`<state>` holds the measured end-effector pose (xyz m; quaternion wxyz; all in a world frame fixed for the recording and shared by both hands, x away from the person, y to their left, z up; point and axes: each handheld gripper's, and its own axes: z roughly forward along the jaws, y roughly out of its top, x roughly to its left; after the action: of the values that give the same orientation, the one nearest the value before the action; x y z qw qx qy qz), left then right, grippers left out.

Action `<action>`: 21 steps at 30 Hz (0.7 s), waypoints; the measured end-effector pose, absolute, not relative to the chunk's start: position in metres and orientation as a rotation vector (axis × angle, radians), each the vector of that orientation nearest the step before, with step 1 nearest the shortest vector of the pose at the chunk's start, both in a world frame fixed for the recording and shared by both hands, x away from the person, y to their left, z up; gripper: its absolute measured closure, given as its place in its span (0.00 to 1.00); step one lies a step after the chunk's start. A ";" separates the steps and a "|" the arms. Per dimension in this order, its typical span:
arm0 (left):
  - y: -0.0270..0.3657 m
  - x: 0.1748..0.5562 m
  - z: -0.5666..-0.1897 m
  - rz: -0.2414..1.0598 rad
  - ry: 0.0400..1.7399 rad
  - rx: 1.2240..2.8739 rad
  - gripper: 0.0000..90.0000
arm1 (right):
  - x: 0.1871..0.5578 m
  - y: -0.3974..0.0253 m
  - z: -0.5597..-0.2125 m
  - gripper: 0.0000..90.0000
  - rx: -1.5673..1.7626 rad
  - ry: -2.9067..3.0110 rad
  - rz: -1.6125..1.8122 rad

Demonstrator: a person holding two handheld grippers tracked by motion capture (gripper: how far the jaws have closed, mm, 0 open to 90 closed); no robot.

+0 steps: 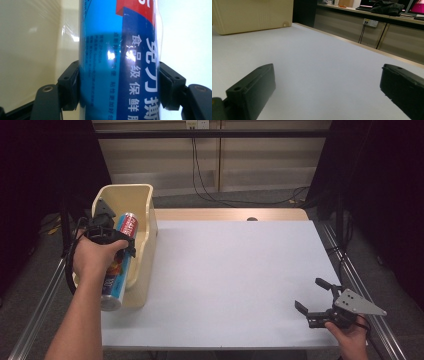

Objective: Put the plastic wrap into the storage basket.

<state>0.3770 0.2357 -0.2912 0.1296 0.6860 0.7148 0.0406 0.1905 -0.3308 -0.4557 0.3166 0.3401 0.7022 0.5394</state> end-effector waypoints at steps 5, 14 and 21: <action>0.236 0.377 -0.292 0.124 2.080 1.995 0.35 | 0.191 -0.330 -0.456 0.00 0.890 1.850 1.419; 0.238 0.378 -0.295 0.139 2.093 1.988 0.35 | 0.191 -0.330 -0.456 0.00 0.892 1.851 1.419; 0.239 0.378 -0.292 0.152 2.091 1.995 0.34 | 0.191 -0.329 -0.456 0.00 0.885 1.857 1.418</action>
<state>0.3782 0.2388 -0.2921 0.1236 0.6842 0.7169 0.0521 0.1909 -0.3286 -0.4558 0.3162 0.3360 0.7051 0.5386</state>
